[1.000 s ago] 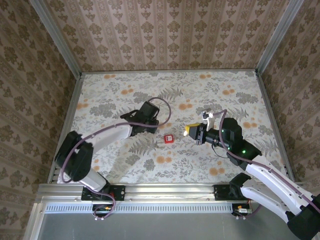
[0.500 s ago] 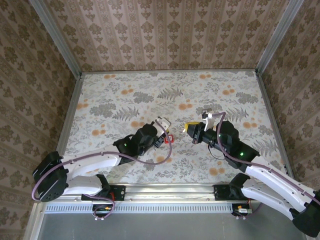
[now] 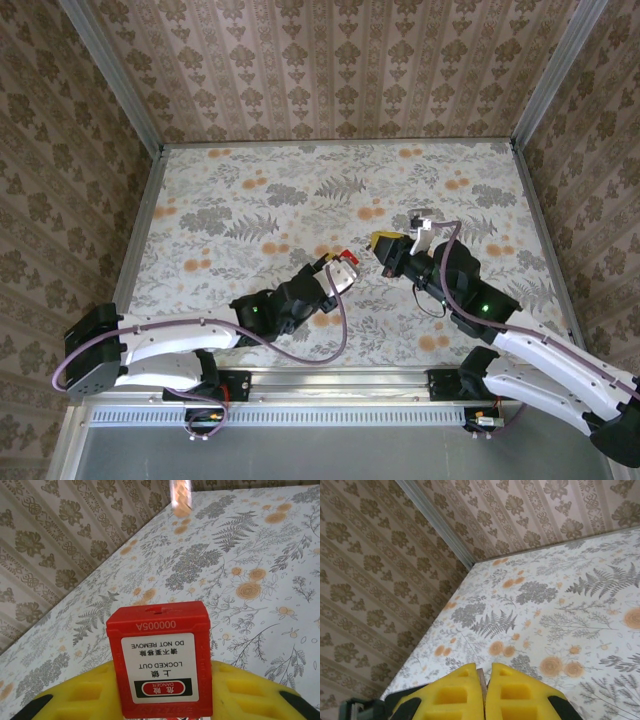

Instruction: Unlock with the key

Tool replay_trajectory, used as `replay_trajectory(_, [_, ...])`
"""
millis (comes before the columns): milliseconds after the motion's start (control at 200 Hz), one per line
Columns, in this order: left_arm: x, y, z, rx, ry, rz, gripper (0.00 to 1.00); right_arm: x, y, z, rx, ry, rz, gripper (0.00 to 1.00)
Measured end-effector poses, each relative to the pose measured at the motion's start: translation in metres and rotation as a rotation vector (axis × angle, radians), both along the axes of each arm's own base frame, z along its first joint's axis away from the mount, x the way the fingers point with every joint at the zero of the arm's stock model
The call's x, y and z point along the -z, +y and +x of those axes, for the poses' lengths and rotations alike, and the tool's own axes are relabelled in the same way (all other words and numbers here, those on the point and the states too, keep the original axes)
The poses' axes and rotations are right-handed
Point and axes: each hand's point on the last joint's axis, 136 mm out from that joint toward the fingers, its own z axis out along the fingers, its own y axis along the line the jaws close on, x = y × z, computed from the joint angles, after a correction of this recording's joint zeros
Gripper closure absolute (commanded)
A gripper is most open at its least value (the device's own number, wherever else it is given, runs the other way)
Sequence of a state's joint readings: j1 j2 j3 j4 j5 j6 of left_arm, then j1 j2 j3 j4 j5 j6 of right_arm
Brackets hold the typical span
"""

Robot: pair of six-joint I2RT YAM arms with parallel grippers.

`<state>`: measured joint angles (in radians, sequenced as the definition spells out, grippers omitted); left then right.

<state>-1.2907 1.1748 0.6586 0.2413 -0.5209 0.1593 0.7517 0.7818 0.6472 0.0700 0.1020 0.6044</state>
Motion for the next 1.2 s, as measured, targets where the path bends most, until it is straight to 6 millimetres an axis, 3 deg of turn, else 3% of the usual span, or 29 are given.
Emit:
replay_trajectory(340, [-0.001, 0.001, -0.004, 0.005, -0.094, 0.021, 0.69, 0.005, 0.011, -0.002, 0.003, 0.078, 0.064, 0.95])
replay_trajectory(525, [-0.008, 0.005, -0.004, 0.003, -0.167, 0.054, 0.68, -0.007, -0.004, -0.008, 0.042, 0.038, 0.070, 0.95])
replay_trajectory(605, [-0.019, 0.008, -0.004, 0.007, -0.194, 0.041, 0.59, -0.012, -0.009, -0.011, 0.044, 0.018, 0.063, 0.95])
replay_trajectory(725, [-0.035, 0.007, -0.007, 0.029, -0.240, -0.001, 0.70, -0.012, -0.008, -0.012, 0.038, 0.007, 0.049, 0.95])
replay_trajectory(915, [-0.017, 0.010, -0.011, 0.062, -0.264, 0.034, 0.72, -0.011, -0.006, -0.011, 0.031, 0.005, 0.042, 0.95])
replay_trajectory(1200, [-0.025, 0.009, -0.016, 0.099, -0.258, -0.002, 0.73, -0.010, 0.008, -0.009, -0.011, 0.007, 0.051, 0.95])
